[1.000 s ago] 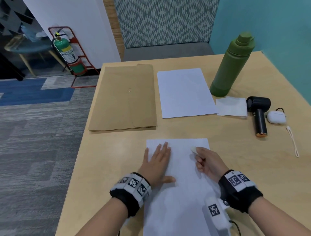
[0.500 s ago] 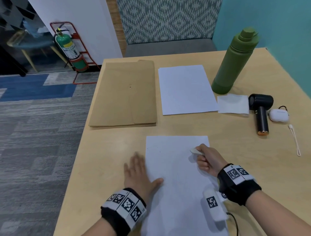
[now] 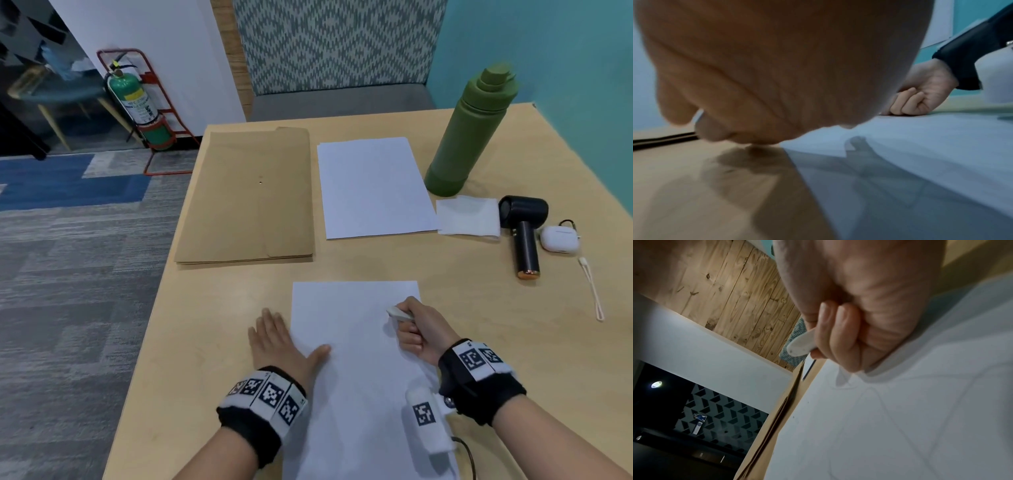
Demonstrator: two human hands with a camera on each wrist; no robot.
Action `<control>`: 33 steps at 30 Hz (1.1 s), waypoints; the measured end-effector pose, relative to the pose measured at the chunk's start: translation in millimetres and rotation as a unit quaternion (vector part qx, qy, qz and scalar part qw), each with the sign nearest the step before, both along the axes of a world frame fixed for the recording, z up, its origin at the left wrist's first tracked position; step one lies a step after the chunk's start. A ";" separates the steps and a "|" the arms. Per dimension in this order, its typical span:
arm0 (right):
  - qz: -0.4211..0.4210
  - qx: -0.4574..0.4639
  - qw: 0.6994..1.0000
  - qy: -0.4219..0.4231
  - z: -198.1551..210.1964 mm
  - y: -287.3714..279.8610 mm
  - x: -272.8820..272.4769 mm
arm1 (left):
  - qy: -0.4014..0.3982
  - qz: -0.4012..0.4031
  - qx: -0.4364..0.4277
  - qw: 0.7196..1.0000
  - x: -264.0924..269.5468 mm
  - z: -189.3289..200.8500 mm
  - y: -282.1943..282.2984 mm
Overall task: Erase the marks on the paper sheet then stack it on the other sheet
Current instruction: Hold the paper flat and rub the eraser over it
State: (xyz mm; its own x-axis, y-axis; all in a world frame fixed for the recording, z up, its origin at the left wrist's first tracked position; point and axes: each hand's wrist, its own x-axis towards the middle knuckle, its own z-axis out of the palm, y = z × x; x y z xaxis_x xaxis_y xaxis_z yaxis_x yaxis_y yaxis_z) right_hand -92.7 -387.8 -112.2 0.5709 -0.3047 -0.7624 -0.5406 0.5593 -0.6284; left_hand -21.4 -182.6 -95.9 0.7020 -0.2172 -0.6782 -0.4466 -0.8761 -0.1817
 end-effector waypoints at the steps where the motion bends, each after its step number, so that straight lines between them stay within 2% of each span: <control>1: 0.002 -0.001 1.000 -0.001 -0.1 -0.1 0.1 | -0.019 0.007 0.010 1.000 -1.0 3.0 -0.7; 3: 0.006 -0.001 1.000 -0.004 -0.3 -0.3 1.0 | -0.017 -0.044 -0.063 0.997 -6.6 -0.7 -15.8; 6: 0.003 -0.001 1.000 -0.013 -0.5 0.2 1.2 | 0.078 -0.196 -0.196 0.958 -16.2 -10.8 -53.9; 8: -0.003 0.001 1.000 -0.018 -0.3 0.4 0.9 | 0.105 -0.242 -0.216 0.940 -15.2 -14.1 -69.0; 10: -0.009 -0.001 1.000 -0.015 -0.4 1.2 -0.3 | 0.083 -0.216 -0.190 0.954 -7.0 -16.4 -65.2; 12: -0.009 -0.006 1.000 -0.010 -1.0 1.6 -1.1 | 0.023 -0.100 -0.095 0.990 4.7 -6.7 -48.9; 13: -0.011 -0.007 1.000 -0.008 -1.4 1.4 -1.0 | 0.004 -0.032 -0.026 0.999 9.5 0.8 -39.8; 15: -0.009 -0.007 1.000 -0.007 -1.1 1.1 -0.9 | 0.006 0.039 0.077 0.996 11.5 17.9 -30.1; 16: -0.006 -0.007 1.000 -0.008 -1.5 1.1 -0.4 | 0.003 0.045 0.091 0.995 9.1 23.5 -31.4; 17: -0.006 -0.006 1.000 -0.009 -1.8 0.9 0.0 | -0.012 0.042 0.082 0.996 6.1 26.5 -36.3; 19: -0.005 -0.005 1.000 -0.010 -2.0 0.4 0.8 | -0.037 -0.004 -0.005 0.999 -0.5 21.7 -49.8; 21: -0.003 -0.005 1.000 -0.012 -2.3 0.4 0.9 | 0.007 -0.115 -0.148 0.982 -1.7 8.6 -62.8; 23: -0.003 -0.007 1.000 -0.010 -2.6 0.6 0.2 | 0.074 -0.191 -0.199 0.958 6.3 -2.0 -62.8; 25: -0.004 -0.015 1.000 -0.002 -2.2 1.3 -0.7 | 0.057 -0.134 -0.154 0.977 17.8 -5.3 -47.0; 27: -0.003 -0.035 0.999 0.006 -1.2 3.4 -1.1 | -0.005 -0.021 -0.024 0.999 26.6 0.6 -26.4; 29: 0.010 -0.054 0.998 0.011 1.0 6.5 -0.3 | -0.052 0.044 0.073 0.995 34.3 13.6 -12.3; 30: 0.021 -0.062 0.998 0.012 2.4 8.0 0.3 | -0.072 0.046 0.062 0.994 37.6 15.9 -8.9; 31: 0.033 -0.068 0.997 0.014 4.1 9.2 1.6 | -0.078 0.024 0.009 0.997 41.3 13.4 -7.1; 33: 0.060 -0.077 0.995 0.016 8.1 10.9 4.5 | -0.027 -0.041 -0.130 0.990 46.4 1.3 -8.2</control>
